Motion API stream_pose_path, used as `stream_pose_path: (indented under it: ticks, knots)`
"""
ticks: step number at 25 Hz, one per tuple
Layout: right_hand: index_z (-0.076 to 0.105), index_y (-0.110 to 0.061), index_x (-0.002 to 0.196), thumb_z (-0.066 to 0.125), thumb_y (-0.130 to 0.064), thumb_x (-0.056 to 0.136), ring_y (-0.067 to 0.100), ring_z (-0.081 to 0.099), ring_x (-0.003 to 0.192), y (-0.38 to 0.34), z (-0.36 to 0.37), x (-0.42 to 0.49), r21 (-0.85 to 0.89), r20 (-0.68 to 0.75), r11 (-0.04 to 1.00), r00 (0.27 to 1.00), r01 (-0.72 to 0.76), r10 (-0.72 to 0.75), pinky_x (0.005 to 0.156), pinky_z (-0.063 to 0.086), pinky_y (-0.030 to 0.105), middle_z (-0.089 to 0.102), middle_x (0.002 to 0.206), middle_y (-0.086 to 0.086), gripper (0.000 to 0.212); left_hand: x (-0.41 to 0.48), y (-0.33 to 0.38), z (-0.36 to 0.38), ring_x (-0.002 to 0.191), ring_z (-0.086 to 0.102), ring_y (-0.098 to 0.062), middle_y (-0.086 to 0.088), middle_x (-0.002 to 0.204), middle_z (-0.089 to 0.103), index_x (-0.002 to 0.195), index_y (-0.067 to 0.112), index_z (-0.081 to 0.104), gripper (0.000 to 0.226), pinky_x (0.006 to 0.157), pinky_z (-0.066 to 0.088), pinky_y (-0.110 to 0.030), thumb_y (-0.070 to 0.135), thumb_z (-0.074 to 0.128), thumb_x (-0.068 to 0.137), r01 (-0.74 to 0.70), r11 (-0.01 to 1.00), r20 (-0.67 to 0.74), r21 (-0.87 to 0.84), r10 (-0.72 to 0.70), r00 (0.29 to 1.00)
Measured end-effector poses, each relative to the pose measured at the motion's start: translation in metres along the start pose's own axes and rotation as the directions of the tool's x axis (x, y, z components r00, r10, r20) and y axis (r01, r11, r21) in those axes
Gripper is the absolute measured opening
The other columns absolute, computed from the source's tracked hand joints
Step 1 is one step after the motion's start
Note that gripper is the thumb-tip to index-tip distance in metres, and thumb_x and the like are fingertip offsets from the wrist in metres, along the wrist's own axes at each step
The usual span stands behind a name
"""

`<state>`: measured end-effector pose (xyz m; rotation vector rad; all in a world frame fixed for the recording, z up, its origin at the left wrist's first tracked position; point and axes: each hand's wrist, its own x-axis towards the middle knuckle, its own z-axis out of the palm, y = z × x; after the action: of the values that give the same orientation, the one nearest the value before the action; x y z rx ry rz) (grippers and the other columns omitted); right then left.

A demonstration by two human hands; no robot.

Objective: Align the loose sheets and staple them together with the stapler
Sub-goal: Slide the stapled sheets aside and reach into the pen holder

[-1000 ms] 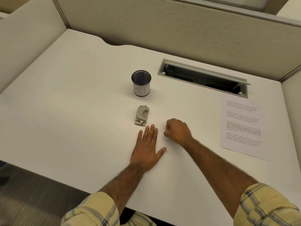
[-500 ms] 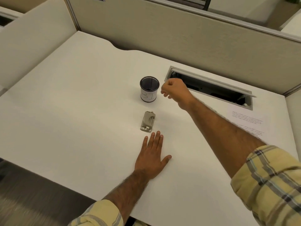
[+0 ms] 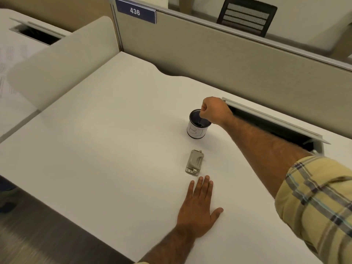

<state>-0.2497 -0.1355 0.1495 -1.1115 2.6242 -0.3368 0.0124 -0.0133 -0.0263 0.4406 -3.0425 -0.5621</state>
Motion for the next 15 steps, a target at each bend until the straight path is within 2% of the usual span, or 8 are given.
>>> stream_pose_path:
  ticks: [3,7,11,15]
  knots:
    - [0.062,-0.016,0.08,0.058,-0.007,0.08,0.025,0.061,0.088,0.004,0.0,0.005,-0.077,0.006,0.997,1.0,0.031,-0.03,0.067,0.043,0.03,0.067,0.095,0.003,0.01,0.0,0.0,0.001,0.157,-0.013,-0.022,-0.007,0.171,-0.008,0.162,0.01,0.002,0.083,0.123,-0.004,-0.048,0.065,0.02,0.103,0.0,1.0,-0.005,-0.008,0.0,1.0]
    - [0.067,-0.015,0.082,0.054,-0.006,0.083,0.024,0.059,0.086,0.01,-0.001,0.012,-0.122,0.017,0.991,0.998,0.059,-0.057,0.068,0.042,0.03,0.068,0.096,0.004,0.017,0.0,-0.001,0.001,0.158,-0.011,-0.023,-0.008,0.171,-0.006,0.162,0.009,0.003,0.083,0.123,-0.004,-0.048,0.065,0.02,0.103,-0.006,1.0,-0.008,-0.011,0.006,1.0]
    - [0.072,-0.011,0.085,0.059,-0.005,0.081,0.02,0.058,0.077,0.013,-0.002,0.013,-0.071,0.004,0.996,0.999,0.054,-0.054,0.063,0.041,0.026,0.067,0.088,0.002,0.015,0.001,-0.001,0.0,0.158,-0.008,-0.024,-0.009,0.172,-0.003,0.162,0.009,0.006,0.083,0.123,-0.003,-0.048,0.064,0.023,0.103,-0.004,1.0,-0.008,-0.008,0.004,1.0]
    - [0.065,-0.016,0.076,0.07,-0.008,0.078,0.02,0.057,0.07,0.013,-0.004,0.012,-0.008,-0.016,0.999,0.999,0.045,-0.046,0.051,0.034,0.024,0.065,0.077,-0.001,0.01,0.0,-0.001,0.0,0.158,-0.009,-0.024,-0.009,0.172,-0.004,0.162,0.008,0.005,0.083,0.123,-0.004,-0.048,0.064,0.023,0.103,-0.01,1.0,-0.002,-0.015,0.01,1.0]
